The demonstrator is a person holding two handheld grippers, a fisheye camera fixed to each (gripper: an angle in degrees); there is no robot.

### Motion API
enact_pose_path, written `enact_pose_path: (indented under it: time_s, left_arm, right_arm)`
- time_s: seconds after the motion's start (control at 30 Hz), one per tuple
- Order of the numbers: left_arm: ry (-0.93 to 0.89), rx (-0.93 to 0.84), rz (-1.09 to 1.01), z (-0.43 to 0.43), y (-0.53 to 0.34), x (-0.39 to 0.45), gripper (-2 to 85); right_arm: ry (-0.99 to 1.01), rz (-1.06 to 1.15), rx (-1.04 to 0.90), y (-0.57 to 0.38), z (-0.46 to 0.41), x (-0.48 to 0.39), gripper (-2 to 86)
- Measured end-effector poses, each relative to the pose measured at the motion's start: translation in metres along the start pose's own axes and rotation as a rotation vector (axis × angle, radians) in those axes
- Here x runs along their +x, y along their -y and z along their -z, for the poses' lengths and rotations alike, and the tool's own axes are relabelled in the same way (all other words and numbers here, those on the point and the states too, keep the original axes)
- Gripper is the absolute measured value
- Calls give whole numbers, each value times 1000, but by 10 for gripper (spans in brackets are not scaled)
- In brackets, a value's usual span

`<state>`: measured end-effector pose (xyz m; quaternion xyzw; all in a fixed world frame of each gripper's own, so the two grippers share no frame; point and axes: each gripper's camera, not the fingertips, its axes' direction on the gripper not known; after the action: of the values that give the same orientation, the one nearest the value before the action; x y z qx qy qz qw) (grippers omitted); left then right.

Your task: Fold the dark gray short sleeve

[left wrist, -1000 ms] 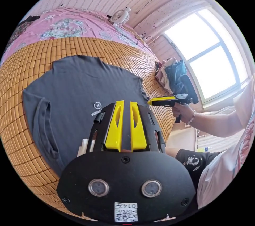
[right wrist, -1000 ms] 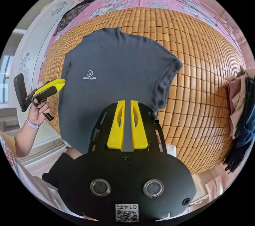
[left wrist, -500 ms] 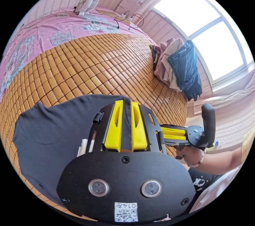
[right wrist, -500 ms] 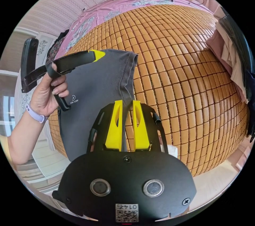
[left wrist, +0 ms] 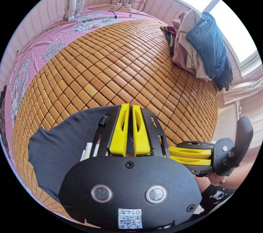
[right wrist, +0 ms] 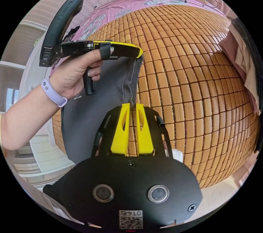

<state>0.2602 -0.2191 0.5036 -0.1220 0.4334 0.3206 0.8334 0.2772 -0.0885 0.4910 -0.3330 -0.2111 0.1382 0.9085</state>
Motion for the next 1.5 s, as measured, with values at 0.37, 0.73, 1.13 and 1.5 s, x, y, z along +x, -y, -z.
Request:
enact_pose_path:
  time_s: [0.37,0.73,1.13,1.5]
  left_arm:
    - [55,186,268,102,-81,-85,54]
    - [268,211,591,211,-220,-196,69]
    - [192,173,836,233,-263,-282,109]
    - [258,159,711,282,-257,-277,-7]
  right_arm:
    - [10,355,27,-24,47,-49,41]
    - [-47,282,61,50,35,-24,71]
    - [-170,335,-21,137,-16,-53,55]
    - [-165,339,-42,152,-7,-50,-3]
